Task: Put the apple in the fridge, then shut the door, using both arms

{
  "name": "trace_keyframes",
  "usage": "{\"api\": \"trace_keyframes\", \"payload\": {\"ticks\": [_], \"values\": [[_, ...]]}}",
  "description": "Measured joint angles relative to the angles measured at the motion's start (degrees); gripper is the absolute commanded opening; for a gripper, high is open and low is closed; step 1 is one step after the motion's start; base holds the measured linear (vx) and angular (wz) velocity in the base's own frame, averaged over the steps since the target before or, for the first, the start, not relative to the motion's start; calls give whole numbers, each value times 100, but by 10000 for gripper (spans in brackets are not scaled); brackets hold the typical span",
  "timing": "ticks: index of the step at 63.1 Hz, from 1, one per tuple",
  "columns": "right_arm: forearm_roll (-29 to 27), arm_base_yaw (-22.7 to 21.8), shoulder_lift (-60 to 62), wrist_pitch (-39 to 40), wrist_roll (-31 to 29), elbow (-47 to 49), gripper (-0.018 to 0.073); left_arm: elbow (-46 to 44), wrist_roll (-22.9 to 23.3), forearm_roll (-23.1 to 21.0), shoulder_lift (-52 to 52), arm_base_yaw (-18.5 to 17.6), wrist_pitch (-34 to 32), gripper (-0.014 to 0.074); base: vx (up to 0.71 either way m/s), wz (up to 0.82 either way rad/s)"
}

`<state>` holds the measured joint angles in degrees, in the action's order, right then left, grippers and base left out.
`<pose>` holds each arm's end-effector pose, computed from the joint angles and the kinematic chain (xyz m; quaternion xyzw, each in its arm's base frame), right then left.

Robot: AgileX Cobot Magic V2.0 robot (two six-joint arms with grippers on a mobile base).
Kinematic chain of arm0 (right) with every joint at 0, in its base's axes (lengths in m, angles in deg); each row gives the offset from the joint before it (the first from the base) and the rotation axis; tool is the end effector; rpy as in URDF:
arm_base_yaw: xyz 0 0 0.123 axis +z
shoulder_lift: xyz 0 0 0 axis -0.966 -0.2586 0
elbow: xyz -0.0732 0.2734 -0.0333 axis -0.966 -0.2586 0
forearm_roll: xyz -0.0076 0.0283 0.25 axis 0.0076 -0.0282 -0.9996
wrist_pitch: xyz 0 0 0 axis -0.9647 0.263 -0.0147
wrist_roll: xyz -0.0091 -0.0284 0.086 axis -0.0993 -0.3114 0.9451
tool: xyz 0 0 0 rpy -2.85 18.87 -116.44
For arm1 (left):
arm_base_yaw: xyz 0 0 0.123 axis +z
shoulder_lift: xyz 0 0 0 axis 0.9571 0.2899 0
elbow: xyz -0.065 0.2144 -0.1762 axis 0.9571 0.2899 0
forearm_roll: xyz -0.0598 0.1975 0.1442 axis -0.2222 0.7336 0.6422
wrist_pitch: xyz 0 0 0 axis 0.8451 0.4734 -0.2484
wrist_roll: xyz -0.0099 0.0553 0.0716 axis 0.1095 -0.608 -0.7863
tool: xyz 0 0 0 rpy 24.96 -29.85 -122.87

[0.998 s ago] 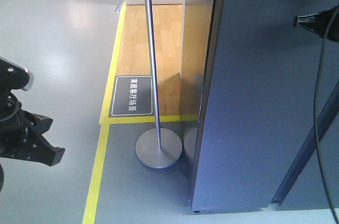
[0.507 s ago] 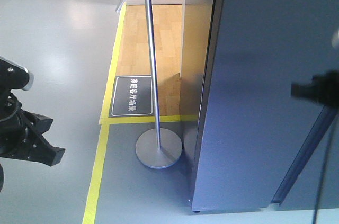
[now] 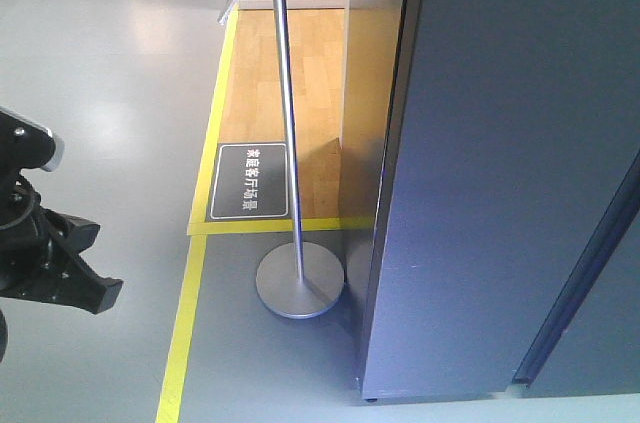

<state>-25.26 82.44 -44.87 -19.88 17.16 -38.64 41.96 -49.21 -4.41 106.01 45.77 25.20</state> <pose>0.0978 0.0075 0.3081 -0.0240 0.8745 0.0173 0.4841 0.1906 -0.0829 0.3105 0.1948 0.9007 -0.0187 0.3879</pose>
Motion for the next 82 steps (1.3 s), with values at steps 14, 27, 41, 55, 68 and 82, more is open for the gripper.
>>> {"api": "trace_keyframes", "payload": {"ticks": [14,27,41,55,68,82], "values": [[-10,0,1040,-1221,-32,0,-4,0,0,0,0,0,0,-6,0,0],[-19,0,1920,-1560,-174,0,-4,0,0,0,0,0,0,-6,0,0],[-19,0,2402,-1817,-202,0,-4,0,0,0,0,0,0,-6,0,0],[-19,0,2413,-1856,-202,0,-4,0,0,0,0,0,0,-6,0,0],[-19,0,2413,-1924,-202,0,-4,0,0,0,-12,0,0,-6,0,0],[-24,0,2413,-1942,-202,0,-4,8,0,-83,-477,309,106,-6,0,0]]}}
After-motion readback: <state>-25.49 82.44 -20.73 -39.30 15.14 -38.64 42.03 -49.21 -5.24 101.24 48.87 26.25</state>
